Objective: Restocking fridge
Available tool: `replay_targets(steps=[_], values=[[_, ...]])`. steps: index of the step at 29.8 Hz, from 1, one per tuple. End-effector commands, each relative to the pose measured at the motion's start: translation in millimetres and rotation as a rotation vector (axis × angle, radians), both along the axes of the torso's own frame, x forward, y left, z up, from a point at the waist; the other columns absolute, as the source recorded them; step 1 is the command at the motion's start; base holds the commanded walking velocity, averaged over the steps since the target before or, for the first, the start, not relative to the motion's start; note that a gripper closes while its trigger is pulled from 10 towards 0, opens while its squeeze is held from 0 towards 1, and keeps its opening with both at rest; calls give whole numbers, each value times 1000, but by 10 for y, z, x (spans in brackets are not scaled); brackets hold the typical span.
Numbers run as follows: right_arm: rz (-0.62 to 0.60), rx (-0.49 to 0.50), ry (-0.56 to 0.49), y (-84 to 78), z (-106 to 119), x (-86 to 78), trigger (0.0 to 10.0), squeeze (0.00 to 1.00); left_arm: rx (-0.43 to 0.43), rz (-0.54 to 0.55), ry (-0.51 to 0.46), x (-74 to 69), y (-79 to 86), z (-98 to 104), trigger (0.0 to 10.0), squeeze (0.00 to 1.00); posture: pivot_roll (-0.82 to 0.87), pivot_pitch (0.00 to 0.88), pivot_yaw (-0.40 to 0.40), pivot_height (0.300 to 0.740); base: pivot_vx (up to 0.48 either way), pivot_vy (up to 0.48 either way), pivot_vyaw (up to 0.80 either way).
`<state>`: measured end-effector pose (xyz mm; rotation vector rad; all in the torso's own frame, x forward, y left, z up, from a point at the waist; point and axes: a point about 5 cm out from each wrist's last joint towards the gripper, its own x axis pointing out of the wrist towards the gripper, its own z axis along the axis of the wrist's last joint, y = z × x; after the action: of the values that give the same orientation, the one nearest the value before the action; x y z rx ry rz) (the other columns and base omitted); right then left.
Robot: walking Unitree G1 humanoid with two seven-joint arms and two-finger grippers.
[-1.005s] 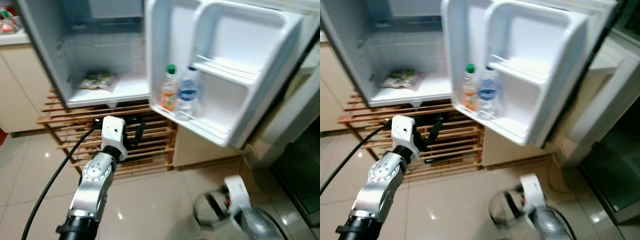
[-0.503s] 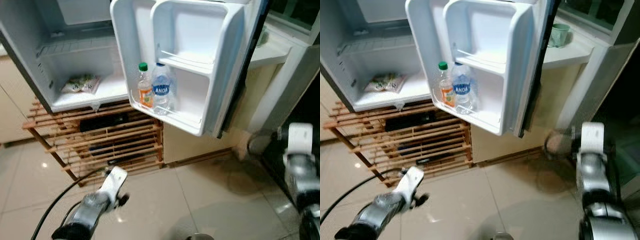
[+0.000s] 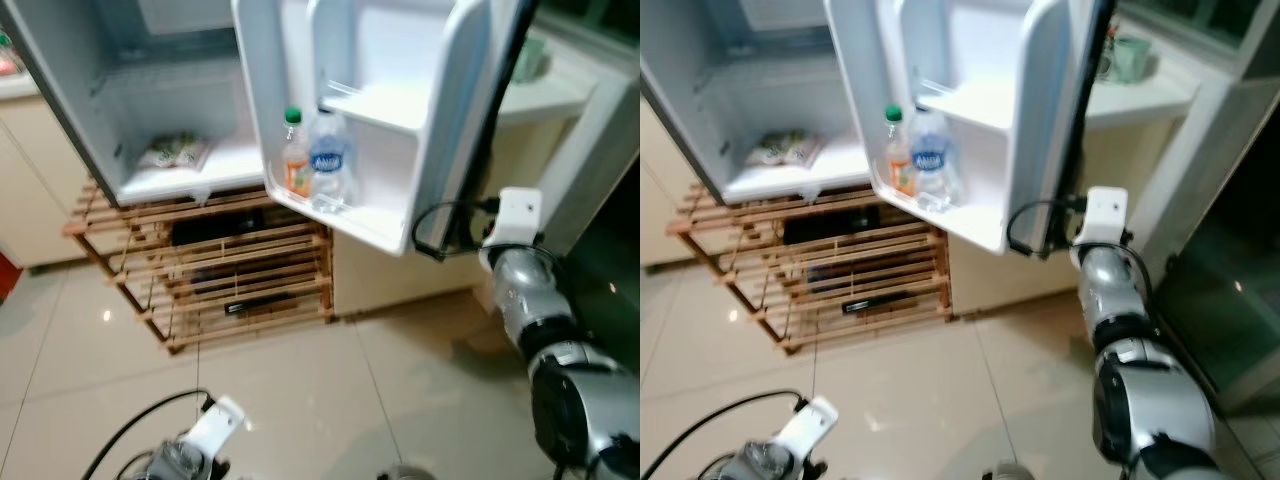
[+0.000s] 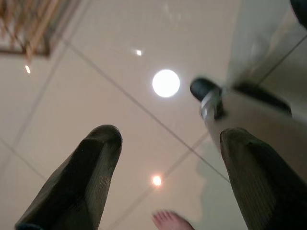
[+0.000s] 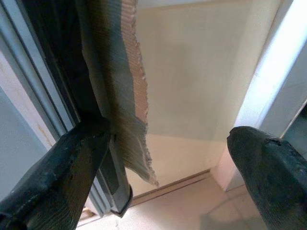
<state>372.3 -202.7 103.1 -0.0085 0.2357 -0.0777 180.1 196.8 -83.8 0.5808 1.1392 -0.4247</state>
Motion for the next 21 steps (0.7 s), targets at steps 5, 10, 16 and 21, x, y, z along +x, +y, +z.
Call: replay_targets(steps=[5, 10, 16, 21], values=[[185, 84, -57, 455, 241, 171, 10000, 0, 5, -8, -42, 41, 17, 18, 10000, 0, -148, 0, 45, 740, 0, 0, 0], [508, 301, -96, 1008, 354, 144, 10000, 0, 2, 6, -34, 3, 26, -1, 10000, 0, -140, 0, 39, 740, 0, 0, 0], [1107, 775, -127, 1614, 765, -551, 10000, 0, -19, 15, 8, -104, 13, -51, 10000, 0, -155, 0, 48, 740, 0, 0, 0], [1204, 953, -185, 1393, 940, -925, 10000, 0, -42, -20, 0, -70, -74, -47, 10000, 0, -174, 0, 59, 740, 0, 0, 0]])
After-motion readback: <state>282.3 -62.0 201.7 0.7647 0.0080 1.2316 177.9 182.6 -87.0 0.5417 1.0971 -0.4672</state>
